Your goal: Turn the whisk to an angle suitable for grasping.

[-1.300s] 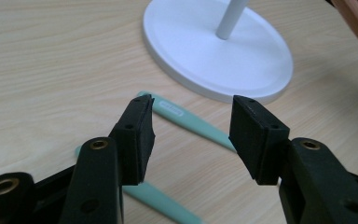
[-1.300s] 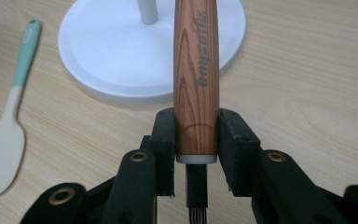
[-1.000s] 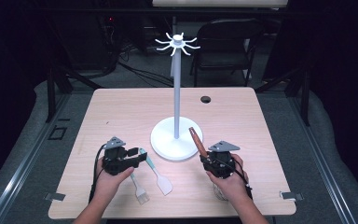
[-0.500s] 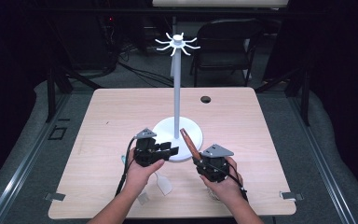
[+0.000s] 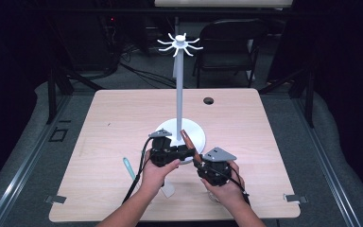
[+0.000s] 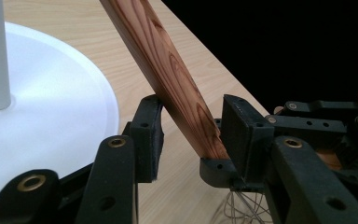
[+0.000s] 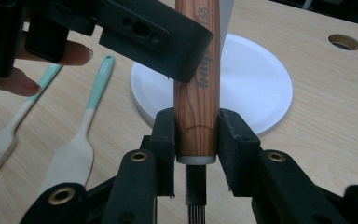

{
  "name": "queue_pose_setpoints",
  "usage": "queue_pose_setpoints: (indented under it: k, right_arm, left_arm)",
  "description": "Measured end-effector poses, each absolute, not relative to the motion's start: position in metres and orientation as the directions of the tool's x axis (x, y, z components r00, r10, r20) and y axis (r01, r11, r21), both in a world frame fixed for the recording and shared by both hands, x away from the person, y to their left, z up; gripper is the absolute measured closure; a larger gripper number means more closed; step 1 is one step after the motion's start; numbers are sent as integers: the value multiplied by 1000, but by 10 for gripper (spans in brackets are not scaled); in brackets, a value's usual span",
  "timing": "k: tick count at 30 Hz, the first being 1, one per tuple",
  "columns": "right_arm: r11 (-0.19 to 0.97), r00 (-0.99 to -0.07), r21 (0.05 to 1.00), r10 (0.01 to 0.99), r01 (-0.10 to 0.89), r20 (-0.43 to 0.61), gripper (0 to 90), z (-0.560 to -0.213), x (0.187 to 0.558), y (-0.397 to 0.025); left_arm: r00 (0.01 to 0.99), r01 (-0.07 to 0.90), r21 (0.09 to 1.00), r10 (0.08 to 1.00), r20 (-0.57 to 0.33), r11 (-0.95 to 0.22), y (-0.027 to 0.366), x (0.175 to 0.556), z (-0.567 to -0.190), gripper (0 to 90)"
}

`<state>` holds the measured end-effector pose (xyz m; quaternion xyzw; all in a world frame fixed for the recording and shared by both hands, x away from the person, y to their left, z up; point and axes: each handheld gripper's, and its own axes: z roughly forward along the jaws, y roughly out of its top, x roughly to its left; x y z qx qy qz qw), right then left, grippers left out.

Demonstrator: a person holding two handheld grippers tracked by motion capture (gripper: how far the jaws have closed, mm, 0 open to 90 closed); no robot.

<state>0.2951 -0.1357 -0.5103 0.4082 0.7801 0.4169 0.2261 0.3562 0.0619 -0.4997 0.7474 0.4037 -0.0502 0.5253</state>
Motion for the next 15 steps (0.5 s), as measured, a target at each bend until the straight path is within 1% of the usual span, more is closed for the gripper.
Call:
queue_pose_setpoints:
  k: [4, 8, 11, 12, 14, 15]
  right_arm:
    - [317, -569, 840, 822, 440, -12, 688, -510, 295, -135]
    - [321, -573, 841, 820, 436, -16, 687, -511, 294, -133]
    - [309, -578, 841, 816, 445, 6, 677, -511, 296, -135]
    - [304, -582, 837, 813, 455, 21, 632, -511, 297, -136]
    - [295, -590, 832, 806, 470, 48, 602, -512, 298, -136]
    - [297, -590, 828, 806, 476, 50, 601, -513, 297, -137]
  left_arm:
    - [655, 679, 727, 537, -532, -108, 59, 359, -502, 592]
    - [651, 681, 724, 543, -531, -109, 58, 360, -504, 607]
    - [648, 684, 722, 538, -540, -100, 59, 361, -504, 619]
    - [646, 685, 723, 538, -541, -95, 59, 361, -504, 621]
    - [648, 683, 725, 532, -545, -90, 61, 362, -503, 628]
    - [647, 684, 725, 530, -548, -85, 61, 362, -502, 631]
